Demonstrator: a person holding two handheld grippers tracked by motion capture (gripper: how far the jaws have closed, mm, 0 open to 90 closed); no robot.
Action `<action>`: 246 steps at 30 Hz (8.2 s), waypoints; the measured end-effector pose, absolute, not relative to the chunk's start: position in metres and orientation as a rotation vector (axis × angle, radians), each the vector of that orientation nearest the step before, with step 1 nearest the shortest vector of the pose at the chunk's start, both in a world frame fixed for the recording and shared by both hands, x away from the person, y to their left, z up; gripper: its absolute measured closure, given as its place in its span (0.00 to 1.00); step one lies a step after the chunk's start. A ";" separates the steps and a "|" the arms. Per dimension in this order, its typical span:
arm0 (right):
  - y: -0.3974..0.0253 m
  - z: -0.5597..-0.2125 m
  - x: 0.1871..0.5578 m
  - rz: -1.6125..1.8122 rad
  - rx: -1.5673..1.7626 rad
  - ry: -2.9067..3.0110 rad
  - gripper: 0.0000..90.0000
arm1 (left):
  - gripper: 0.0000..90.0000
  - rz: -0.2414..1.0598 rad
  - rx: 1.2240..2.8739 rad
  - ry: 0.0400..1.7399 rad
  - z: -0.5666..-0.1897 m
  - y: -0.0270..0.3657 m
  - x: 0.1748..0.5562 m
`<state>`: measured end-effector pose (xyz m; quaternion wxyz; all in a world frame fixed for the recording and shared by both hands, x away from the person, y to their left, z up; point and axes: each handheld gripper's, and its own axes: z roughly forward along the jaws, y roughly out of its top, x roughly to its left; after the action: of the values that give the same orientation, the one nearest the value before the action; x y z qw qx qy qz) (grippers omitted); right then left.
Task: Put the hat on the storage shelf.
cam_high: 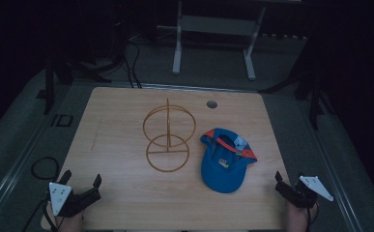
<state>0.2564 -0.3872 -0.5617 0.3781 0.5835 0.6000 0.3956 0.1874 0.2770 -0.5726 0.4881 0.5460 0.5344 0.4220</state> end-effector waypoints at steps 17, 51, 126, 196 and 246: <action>-0.367 -0.529 0.276 1.067 1.406 1.780 0.14 | 0.00 0.974 1.347 1.310 -0.570 0.266 0.185; -0.283 -0.523 0.385 1.068 1.122 2.244 0.24 | 0.00 0.969 1.445 1.295 -0.562 0.252 0.178; -0.276 -0.402 0.325 1.124 0.774 2.034 0.96 | 0.00 0.761 1.555 1.194 -0.530 0.195 0.174; -0.230 -0.415 0.213 1.255 0.480 2.116 0.96 | 0.94 0.497 1.879 0.685 -0.431 0.011 0.241; -0.259 -0.384 0.199 1.582 0.248 2.246 0.47 | 0.95 0.486 1.770 0.029 -0.360 0.033 0.225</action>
<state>0.1995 -0.2586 -0.3842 0.1903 0.0883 0.7994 0.5630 0.2250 0.0329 -0.3596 0.6074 0.7660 0.0127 0.2104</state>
